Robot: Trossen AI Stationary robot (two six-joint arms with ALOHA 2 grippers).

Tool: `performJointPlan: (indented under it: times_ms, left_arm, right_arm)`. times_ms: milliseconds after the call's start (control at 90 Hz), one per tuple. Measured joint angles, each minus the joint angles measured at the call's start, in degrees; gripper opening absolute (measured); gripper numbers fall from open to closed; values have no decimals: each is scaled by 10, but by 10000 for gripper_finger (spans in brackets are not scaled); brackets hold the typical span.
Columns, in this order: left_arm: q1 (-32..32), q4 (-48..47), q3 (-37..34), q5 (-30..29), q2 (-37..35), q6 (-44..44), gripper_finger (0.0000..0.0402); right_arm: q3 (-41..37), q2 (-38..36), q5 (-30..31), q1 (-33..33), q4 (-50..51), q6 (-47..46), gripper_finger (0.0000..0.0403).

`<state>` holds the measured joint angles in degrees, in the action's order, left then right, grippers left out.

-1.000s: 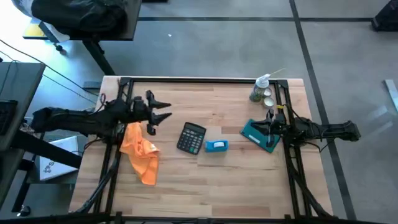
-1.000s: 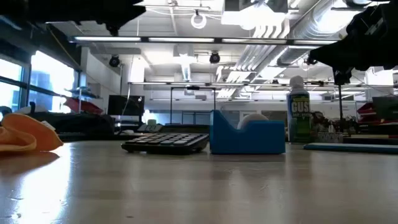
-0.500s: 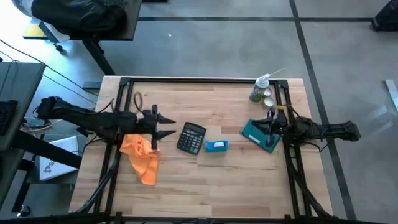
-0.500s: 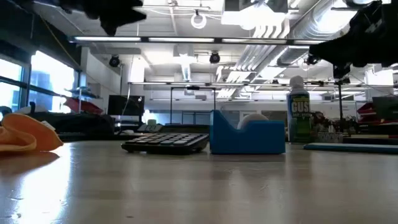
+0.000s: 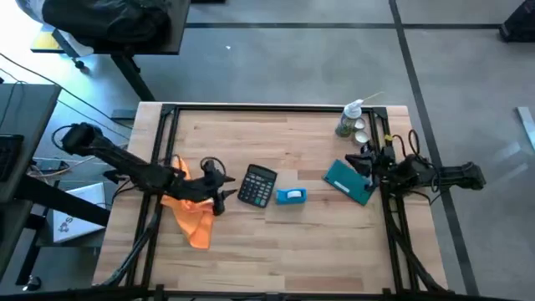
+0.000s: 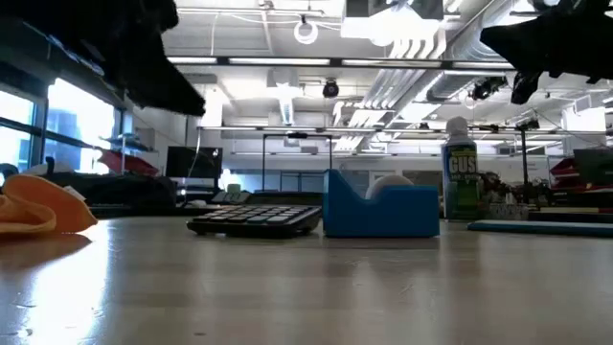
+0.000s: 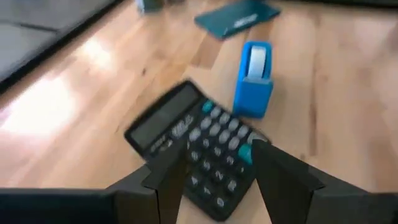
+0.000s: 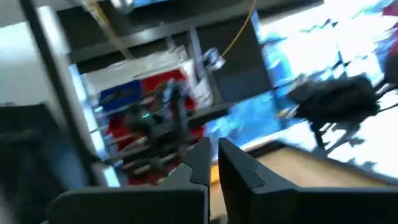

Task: Apply microfiber cloth
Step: Spray the front of the cellphone with spray bottle

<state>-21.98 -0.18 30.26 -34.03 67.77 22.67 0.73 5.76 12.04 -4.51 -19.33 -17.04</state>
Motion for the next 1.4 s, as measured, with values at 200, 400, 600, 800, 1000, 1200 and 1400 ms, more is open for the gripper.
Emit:
performJointPlan:
  times_ms: [200,400,600,800,1000,1200,1400]
  left_arm:
    - [0,117,0,25,91,-3,163]
    - [8,187,0,31,152,-9,163]
    - [37,276,0,12,183,-61,163]
    - [83,398,0,8,185,-100,151]
    - [92,427,0,7,121,-164,129]
    - [115,369,-51,2,19,-155,109]
    - [146,369,-122,-9,-53,-158,88]
  right_arm:
    - [9,127,-2,-33,26,-85,0]
    - [133,263,32,-61,219,-134,0]
    - [310,388,45,-74,585,-226,0]
    - [340,495,42,-88,738,-337,0]
    - [322,580,36,-98,729,-392,0]
    - [321,657,57,-90,715,-395,0]
    - [322,707,49,-46,656,-336,0]
